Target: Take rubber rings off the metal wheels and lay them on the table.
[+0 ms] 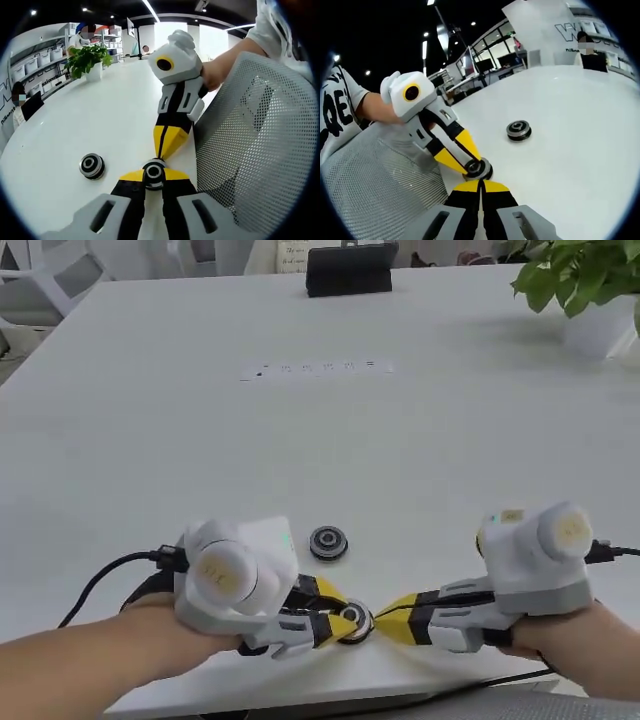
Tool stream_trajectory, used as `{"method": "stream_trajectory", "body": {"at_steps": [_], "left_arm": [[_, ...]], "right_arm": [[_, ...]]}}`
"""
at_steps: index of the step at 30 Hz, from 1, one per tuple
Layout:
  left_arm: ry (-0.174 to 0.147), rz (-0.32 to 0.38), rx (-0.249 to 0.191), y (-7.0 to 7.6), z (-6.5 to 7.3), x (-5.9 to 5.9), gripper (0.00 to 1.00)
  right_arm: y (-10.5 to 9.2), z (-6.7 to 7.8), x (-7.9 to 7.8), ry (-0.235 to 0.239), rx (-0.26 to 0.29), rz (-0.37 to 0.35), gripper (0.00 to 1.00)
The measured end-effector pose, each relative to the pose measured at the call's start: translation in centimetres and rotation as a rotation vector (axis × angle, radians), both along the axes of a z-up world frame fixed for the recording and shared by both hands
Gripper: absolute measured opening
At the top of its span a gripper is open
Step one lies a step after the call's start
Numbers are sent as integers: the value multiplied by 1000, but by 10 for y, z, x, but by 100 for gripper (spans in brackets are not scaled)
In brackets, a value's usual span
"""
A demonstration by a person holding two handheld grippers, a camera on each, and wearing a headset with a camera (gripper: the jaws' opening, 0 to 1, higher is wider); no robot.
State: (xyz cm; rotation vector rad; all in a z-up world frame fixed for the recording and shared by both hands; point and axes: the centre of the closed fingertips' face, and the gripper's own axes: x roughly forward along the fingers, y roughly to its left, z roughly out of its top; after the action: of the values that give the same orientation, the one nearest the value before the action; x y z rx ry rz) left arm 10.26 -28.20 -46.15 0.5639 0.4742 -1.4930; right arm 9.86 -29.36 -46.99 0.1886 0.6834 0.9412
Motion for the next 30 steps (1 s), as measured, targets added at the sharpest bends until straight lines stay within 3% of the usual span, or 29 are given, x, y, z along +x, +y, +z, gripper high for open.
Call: {"method": "stream_trajectory", "body": {"at_steps": [3,8,27,29,30], "left_arm": [[0,2,2,0,0,0,6],[-4,8,6,0,0,0,6],[-9,10,24,0,-1,1,6],[-10,10,24,0,-1,1,6],[-11,12,24,0,-1,1,6]], "right_arm": [[0,3,2,21,52,-38,0],[1,4,3,26,72,-58,0],[16,12,1,-29,72,0,0],[21,16,1,-36,100,8,0],[31,25,-4,-31,163,49,0]]}}
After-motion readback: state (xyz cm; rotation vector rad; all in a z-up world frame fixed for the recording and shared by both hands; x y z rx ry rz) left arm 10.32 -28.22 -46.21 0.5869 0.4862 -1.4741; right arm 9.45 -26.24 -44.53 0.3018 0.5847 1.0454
